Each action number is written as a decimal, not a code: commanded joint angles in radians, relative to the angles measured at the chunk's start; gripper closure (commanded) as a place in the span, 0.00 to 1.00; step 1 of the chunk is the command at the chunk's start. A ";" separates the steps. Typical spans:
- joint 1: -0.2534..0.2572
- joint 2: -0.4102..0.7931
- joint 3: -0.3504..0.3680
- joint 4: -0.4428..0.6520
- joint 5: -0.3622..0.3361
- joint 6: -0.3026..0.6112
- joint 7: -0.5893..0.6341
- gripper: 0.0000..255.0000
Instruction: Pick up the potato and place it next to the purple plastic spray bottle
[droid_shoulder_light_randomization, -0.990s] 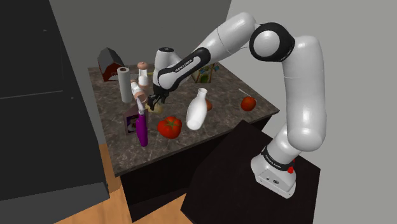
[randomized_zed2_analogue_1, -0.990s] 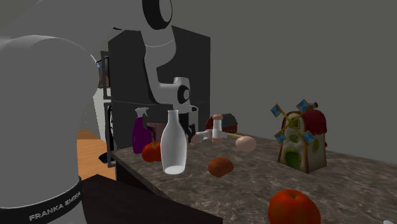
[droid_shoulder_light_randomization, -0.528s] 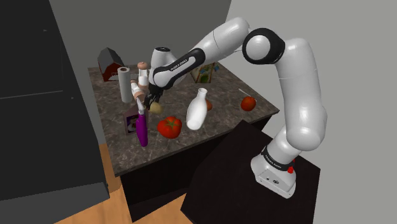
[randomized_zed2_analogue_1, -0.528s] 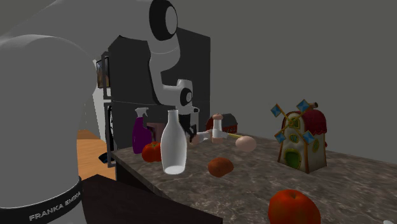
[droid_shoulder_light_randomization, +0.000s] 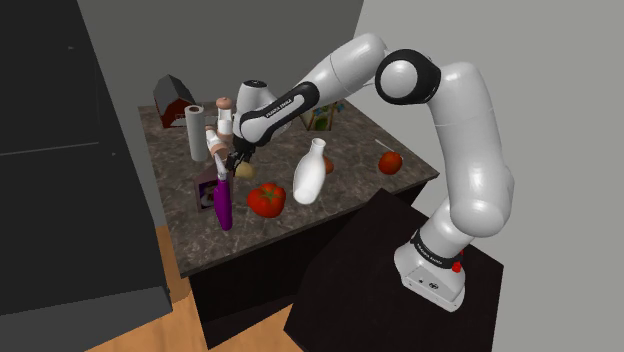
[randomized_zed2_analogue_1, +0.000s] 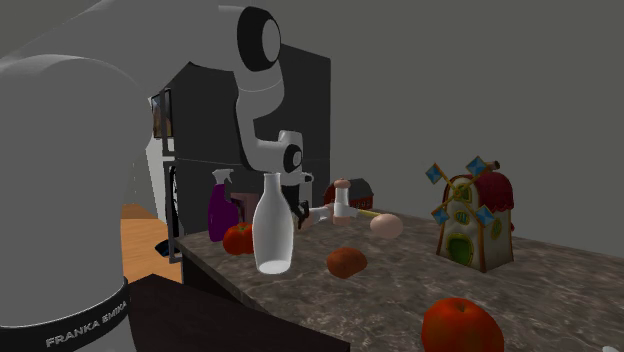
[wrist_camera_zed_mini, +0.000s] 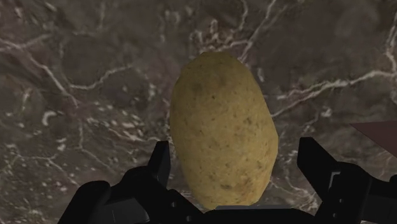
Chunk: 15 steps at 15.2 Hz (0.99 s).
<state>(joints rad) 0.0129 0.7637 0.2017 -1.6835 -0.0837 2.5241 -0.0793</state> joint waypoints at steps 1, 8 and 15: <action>0.000 0.000 0.000 0.000 0.000 0.000 0.000 0.00; 0.000 0.000 0.000 0.000 0.000 0.000 0.000 1.00; -0.004 -0.031 0.005 -0.008 0.004 -0.023 -0.001 1.00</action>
<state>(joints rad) 0.0104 0.7433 0.2050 -1.6888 -0.0808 2.5091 -0.0795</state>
